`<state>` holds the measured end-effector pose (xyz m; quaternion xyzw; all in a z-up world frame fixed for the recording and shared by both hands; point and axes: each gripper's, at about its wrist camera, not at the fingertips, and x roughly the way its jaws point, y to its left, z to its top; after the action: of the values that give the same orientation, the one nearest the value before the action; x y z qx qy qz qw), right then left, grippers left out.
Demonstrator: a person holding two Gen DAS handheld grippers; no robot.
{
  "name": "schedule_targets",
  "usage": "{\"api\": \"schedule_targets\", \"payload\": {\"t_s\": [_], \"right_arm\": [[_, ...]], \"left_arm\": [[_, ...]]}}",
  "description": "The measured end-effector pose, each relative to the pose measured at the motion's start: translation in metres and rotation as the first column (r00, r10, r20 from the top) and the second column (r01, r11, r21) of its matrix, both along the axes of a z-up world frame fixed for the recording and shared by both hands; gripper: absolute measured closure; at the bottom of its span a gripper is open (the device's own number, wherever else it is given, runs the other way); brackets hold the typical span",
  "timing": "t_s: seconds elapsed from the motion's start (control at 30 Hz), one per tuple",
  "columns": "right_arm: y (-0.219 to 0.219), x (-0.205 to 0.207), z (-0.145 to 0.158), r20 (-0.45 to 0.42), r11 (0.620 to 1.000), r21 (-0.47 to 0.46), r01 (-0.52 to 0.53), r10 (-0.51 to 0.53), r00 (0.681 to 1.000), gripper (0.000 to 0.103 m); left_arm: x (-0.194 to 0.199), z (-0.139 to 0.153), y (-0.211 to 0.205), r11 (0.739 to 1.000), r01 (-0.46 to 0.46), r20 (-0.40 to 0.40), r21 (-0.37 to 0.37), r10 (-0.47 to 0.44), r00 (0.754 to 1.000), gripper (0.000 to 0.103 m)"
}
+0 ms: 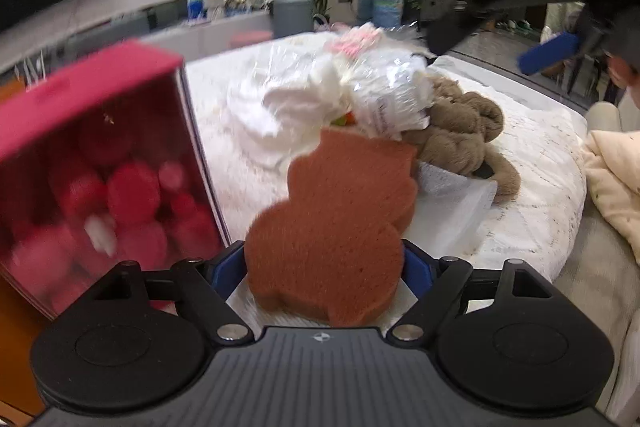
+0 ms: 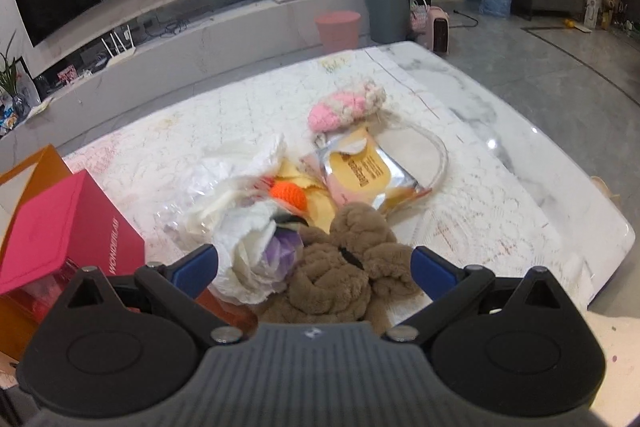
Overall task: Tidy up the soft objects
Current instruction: 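Grasp the brown sponge with the left tool while the right tool grasps the plastic-wrapped bundle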
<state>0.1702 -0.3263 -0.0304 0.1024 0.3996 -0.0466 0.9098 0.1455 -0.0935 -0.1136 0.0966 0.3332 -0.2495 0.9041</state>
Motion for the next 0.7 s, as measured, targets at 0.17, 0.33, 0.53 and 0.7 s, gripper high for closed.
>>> {"api": "schedule_targets", "payload": {"t_s": [0.17,0.33,0.53,0.7], "right_arm": [[0.002,-0.005,-0.004,-0.029,0.999,-0.022,-0.027,0.026,0.999,0.003],[0.005,-0.005,-0.012,-0.093,0.997,0.043,-0.058,0.062,0.994,0.003],[-0.001,-0.005,-0.026,-0.185,0.984,0.176,-0.032,0.066,0.98,0.003],[0.011,-0.005,-0.037,-0.234,0.966,0.234,-0.107,0.162,0.959,0.003]], "left_arm": [[-0.008,-0.003,0.001,1.0,-0.01,0.034,-0.005,0.01,0.999,0.01],[-0.018,0.007,0.005,1.0,-0.005,0.068,-0.015,0.006,0.998,0.015],[-0.03,0.026,0.018,0.997,-0.058,0.09,-0.049,0.063,0.994,0.015],[-0.049,0.041,0.033,0.997,-0.077,0.126,-0.019,0.079,0.989,0.015]]}}
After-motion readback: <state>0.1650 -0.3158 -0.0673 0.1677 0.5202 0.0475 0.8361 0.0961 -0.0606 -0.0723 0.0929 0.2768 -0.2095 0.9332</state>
